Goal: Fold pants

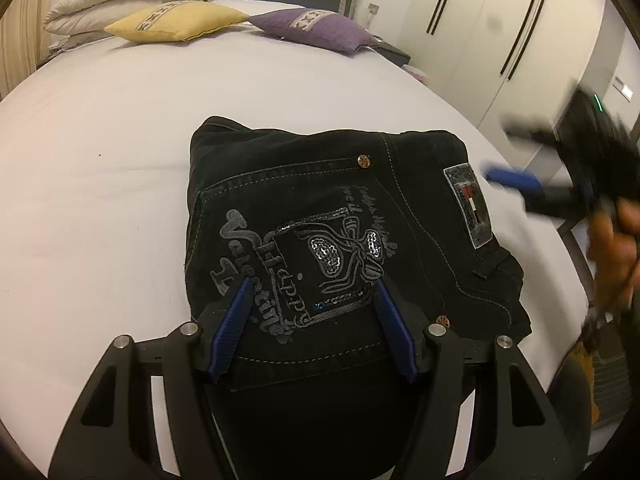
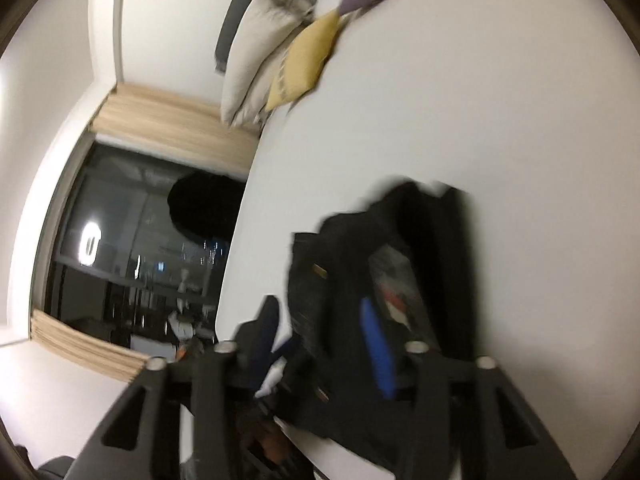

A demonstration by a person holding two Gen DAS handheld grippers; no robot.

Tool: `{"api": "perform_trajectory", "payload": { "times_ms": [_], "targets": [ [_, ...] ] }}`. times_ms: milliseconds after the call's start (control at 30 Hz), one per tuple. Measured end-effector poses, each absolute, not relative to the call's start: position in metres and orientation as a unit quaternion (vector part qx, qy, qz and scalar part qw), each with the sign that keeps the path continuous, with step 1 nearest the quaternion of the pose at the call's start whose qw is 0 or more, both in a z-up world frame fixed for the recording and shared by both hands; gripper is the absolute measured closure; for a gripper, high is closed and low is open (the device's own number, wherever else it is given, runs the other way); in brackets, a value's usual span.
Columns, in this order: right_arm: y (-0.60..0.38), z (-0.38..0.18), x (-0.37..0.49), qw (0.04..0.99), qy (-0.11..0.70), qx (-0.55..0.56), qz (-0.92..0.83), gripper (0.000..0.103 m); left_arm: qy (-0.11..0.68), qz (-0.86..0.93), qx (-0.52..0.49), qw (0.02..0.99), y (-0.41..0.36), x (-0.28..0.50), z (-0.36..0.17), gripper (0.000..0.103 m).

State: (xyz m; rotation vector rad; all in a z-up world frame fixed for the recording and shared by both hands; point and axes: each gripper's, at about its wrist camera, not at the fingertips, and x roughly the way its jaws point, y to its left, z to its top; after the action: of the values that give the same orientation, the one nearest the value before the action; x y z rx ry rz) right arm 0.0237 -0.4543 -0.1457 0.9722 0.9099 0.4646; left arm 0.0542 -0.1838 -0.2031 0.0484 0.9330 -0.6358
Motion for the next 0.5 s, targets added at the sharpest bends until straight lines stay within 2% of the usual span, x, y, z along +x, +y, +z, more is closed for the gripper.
{"api": "perform_trajectory", "payload": {
  "times_ms": [167,300,433,500],
  "targets": [
    [-0.393,-0.156,0.119,0.724,0.487,0.407,0.272,0.049,0.447,-0.298,0.022,0.843,-0.187,0.049,-0.203,0.041],
    [-0.363,-0.19,0.144,0.696,0.537,0.386,0.28,0.05,0.454,-0.293,0.02,0.841,-0.185,0.05,-0.203,0.041],
    [-0.375,-0.206,0.143,0.697,0.526,0.413,0.258,0.065,0.459,-0.29,0.013,0.84,-0.186,0.052,-0.204,0.041],
    [-0.388,-0.207,0.142,0.707,0.515,0.424,0.234,0.069,0.46,-0.287,0.017,0.84,-0.187,0.051,-0.203,0.041]
  ]
}}
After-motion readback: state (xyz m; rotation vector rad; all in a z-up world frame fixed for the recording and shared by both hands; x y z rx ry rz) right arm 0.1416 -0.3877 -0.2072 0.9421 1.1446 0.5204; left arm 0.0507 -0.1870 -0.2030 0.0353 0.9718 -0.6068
